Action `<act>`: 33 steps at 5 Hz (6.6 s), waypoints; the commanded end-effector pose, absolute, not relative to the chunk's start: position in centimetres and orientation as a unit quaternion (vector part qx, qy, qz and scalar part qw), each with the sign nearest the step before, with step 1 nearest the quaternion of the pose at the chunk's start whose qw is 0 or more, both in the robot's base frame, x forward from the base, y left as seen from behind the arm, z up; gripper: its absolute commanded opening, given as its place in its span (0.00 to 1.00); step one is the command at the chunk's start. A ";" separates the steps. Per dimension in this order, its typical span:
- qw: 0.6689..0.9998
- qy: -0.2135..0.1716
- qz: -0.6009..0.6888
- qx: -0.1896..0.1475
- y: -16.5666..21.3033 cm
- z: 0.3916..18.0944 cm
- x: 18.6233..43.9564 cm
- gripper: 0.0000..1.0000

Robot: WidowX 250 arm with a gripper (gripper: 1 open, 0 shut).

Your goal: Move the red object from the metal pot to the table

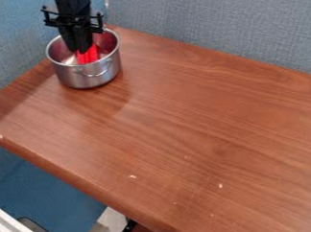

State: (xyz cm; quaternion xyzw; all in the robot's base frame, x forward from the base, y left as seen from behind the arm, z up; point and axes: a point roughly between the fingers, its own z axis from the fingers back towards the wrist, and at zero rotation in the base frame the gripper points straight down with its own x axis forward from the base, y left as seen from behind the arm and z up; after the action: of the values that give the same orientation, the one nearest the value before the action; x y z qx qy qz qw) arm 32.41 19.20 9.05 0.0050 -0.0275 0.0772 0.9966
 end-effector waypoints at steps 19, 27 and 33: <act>0.973 -0.060 0.196 -0.110 18.9 9.4 30.9 0.00; 0.982 -0.065 0.144 -0.100 17.1 7.1 32.1 1.00; 0.990 -0.076 0.066 -0.103 16.6 5.0 32.0 0.00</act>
State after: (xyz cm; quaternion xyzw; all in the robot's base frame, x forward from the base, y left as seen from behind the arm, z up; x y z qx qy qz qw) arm 31.53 16.38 3.47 -0.1122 -0.0530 0.0681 0.9899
